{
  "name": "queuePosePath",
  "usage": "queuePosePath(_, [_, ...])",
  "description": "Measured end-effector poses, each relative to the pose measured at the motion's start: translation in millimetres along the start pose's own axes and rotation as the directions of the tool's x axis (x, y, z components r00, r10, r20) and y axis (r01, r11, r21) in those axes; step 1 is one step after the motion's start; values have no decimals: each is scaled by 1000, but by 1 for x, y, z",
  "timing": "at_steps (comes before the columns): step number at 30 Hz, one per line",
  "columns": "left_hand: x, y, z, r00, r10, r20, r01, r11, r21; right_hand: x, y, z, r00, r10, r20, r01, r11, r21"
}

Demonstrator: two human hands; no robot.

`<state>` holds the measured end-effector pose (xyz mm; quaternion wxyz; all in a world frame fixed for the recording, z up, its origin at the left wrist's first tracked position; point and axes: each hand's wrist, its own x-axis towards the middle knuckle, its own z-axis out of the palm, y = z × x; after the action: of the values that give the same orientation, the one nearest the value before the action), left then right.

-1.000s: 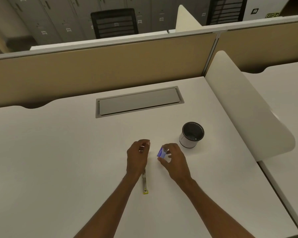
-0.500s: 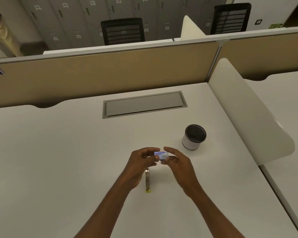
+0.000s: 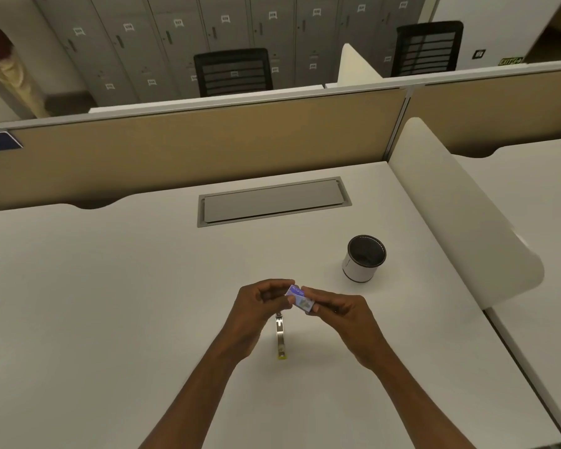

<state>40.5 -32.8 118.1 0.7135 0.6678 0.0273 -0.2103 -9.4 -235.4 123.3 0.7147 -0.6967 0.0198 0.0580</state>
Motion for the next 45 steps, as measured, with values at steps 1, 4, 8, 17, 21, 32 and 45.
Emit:
queuePosePath(1, [-2,0,1,1000,-7,3,7,999,-31,-1,0,1,1000,-13,-14,13,1000,-2])
queuePosePath(4, [-7,-1,7,999,-33,-5,32,993,-117,-5,0,6,996,-61,-73,60,998,-9])
queuePosePath(8, [-13,-3,17,999,-38,-4,37,989,-147,-11,-1,16,974,-106,-199,111,994,17])
queuePosePath(17, [-17,-7,22,998,-42,-40,34,981,-193,-17,15,20,944,-116,-309,97,992,-78])
queuePosePath(21, [-19,-1,21,997,-51,-59,38,979,-201,-20,18,18,954,-140,-266,104,984,-144])
queuePosePath(32, [-19,2,23,964,-158,-216,76,935,-346,-28,23,25,935,-221,-278,145,952,-269])
queuePosePath(45, [-25,3,31,969,-150,-194,73,931,-357,-13,5,31,907,-367,-206,194,799,-569])
